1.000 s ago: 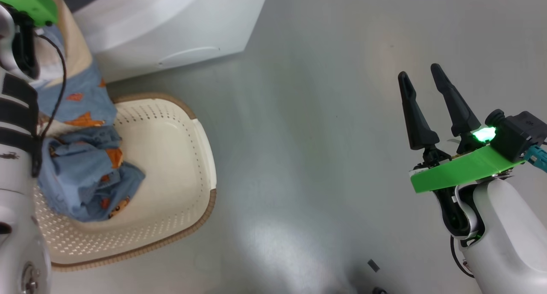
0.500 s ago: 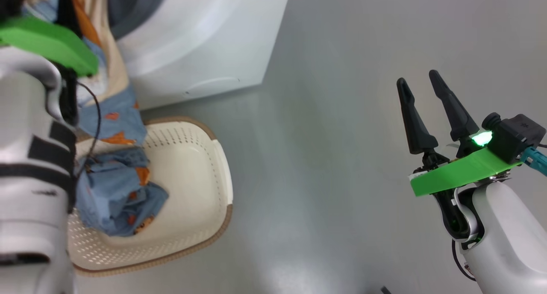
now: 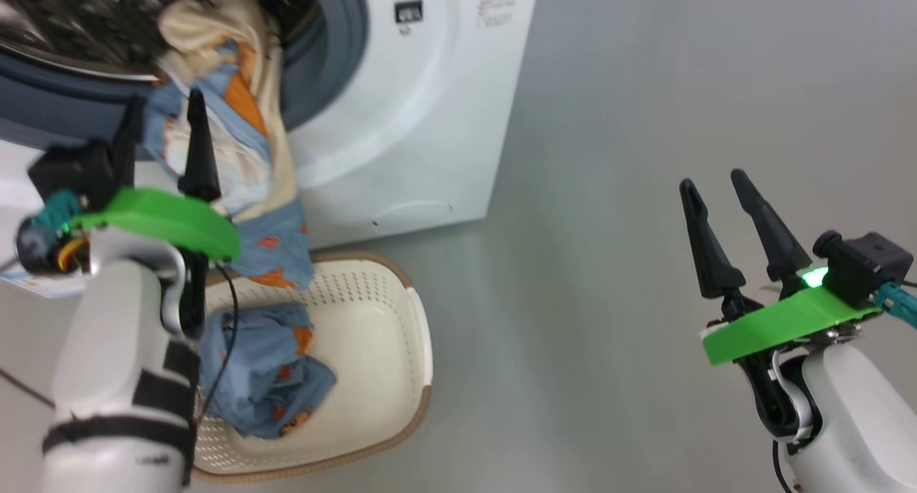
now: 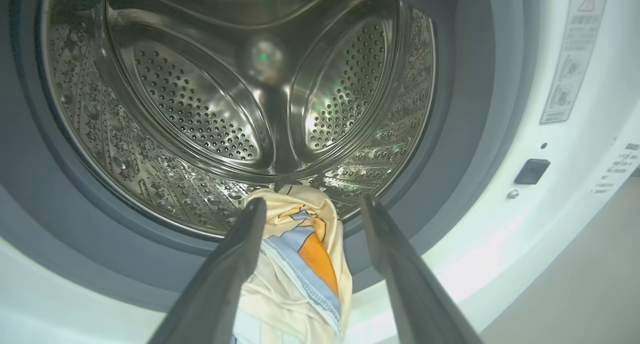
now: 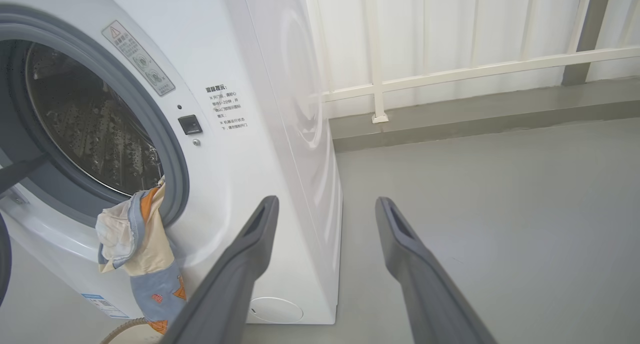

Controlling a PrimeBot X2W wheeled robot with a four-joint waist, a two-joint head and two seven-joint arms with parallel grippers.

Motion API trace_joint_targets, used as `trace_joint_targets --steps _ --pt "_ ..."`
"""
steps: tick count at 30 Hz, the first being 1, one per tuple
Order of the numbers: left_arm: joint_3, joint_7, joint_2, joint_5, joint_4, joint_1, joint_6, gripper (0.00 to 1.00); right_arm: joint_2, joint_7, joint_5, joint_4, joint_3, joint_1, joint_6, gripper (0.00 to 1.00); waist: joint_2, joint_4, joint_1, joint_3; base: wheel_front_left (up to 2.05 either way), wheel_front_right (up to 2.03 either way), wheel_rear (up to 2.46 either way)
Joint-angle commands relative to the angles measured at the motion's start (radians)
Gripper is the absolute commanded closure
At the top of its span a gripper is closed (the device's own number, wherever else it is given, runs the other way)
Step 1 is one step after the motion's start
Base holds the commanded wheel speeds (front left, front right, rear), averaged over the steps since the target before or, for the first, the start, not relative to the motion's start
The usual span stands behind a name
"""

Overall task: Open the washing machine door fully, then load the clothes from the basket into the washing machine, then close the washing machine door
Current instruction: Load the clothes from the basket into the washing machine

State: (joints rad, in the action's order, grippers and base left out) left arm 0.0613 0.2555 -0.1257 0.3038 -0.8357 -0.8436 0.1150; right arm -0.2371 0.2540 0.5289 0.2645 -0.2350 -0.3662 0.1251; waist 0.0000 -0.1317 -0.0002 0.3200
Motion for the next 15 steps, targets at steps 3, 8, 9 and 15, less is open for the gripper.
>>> trace_joint_targets --steps 3,8,9,15 --pt "-0.032 0.006 -0.026 -0.016 0.108 0.096 0.007 0.00 -0.019 0.008 0.008 -0.015 -0.009 0.038 0.006 0.00 0.0000 0.062 0.0002 -0.095 0.00 0.00 0.00" --pt "-0.057 0.006 -0.013 -0.010 0.201 0.223 0.010 0.00 -0.028 0.008 0.002 -0.012 -0.012 0.059 0.006 0.00 0.0000 0.075 0.0002 -0.144 0.00 0.00 0.00" --pt "-0.064 0.006 -0.011 -0.010 0.220 0.250 0.010 0.00 -0.029 0.008 0.001 -0.011 -0.011 0.062 0.006 0.00 0.0000 0.076 0.0002 -0.153 0.00 0.00 0.00" --pt "-0.088 0.006 -0.002 -0.028 0.307 0.369 0.009 0.00 -0.030 0.008 -0.003 -0.011 -0.011 0.083 0.006 0.00 0.0000 0.082 0.0002 -0.192 0.00 0.00 0.00"
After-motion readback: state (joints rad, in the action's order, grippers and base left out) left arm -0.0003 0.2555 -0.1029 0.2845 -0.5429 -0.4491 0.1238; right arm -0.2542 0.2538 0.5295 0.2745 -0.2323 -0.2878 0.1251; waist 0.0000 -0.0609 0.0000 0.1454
